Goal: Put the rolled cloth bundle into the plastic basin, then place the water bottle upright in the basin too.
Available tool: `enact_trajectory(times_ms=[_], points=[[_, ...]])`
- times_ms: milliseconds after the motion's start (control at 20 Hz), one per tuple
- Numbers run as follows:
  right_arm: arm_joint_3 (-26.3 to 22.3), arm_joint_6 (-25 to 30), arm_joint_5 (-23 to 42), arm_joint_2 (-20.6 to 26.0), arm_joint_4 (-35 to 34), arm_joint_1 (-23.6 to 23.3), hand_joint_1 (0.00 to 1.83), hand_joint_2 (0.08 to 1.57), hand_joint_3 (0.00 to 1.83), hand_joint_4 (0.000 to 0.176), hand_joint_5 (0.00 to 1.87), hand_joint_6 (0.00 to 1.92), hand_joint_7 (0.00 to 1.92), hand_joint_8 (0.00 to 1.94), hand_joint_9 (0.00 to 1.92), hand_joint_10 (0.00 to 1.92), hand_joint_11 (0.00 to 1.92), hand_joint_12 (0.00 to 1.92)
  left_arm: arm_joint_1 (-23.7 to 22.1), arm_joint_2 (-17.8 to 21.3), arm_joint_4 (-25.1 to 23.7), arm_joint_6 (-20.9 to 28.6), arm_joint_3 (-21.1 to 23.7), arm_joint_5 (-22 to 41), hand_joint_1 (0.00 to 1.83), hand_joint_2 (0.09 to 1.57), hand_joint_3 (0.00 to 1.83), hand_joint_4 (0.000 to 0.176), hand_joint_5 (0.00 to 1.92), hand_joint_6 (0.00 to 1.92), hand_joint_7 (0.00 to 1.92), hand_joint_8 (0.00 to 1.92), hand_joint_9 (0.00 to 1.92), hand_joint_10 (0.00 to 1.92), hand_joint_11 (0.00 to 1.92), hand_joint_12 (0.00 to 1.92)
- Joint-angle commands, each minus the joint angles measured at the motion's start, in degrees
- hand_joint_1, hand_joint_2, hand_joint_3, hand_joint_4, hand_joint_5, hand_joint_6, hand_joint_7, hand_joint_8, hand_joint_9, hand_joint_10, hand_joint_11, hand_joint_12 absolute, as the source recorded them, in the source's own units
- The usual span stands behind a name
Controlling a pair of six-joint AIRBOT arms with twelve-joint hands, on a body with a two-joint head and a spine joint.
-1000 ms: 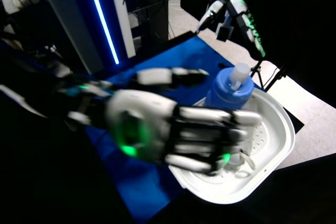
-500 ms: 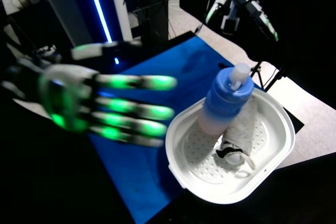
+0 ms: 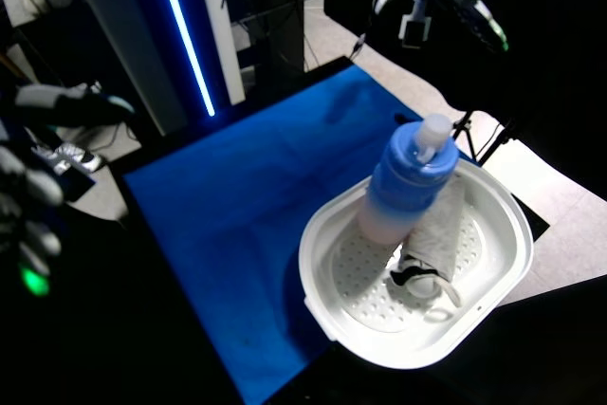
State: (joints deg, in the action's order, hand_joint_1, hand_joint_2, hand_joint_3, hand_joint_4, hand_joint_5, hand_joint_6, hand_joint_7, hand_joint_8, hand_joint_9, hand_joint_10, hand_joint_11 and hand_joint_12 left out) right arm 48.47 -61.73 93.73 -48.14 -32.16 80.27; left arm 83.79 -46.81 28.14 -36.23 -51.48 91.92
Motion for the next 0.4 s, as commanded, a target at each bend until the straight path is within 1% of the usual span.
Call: enact_trajectory(times_ms=[0, 150, 350], points=[[0.1, 0.4, 7.2, 0.3, 0.4, -0.3, 0.47, 1.05, 0.00, 0.176, 0.00, 0.00, 0.05, 0.00, 0.01, 0.00, 0.00, 0.00, -0.3, 0.6, -0.2, 0.3, -0.1, 7.3, 0.45, 0.82, 0.00, 0.176, 0.00, 0.00, 0.00, 0.00, 0.00, 0.00, 0.00, 0.00], [0.1, 0.4, 7.2, 0.7, 0.5, -0.3, 0.44, 1.05, 0.00, 0.176, 0.00, 0.00, 0.05, 0.00, 0.01, 0.00, 0.00, 0.00, -0.3, 0.6, -0.2, 0.3, -0.1, 7.3, 0.40, 0.83, 0.00, 0.176, 0.00, 0.00, 0.00, 0.00, 0.00, 0.00, 0.00, 0.00], [0.1, 0.4, 7.2, 0.9, 0.7, -0.3, 0.45, 1.08, 0.01, 0.176, 0.00, 0.00, 0.05, 0.00, 0.00, 0.00, 0.00, 0.00, -0.3, 0.6, 0.0, 0.2, 0.0, 7.3, 0.41, 0.84, 0.00, 0.176, 0.00, 0.00, 0.00, 0.00, 0.00, 0.00, 0.00, 0.00]])
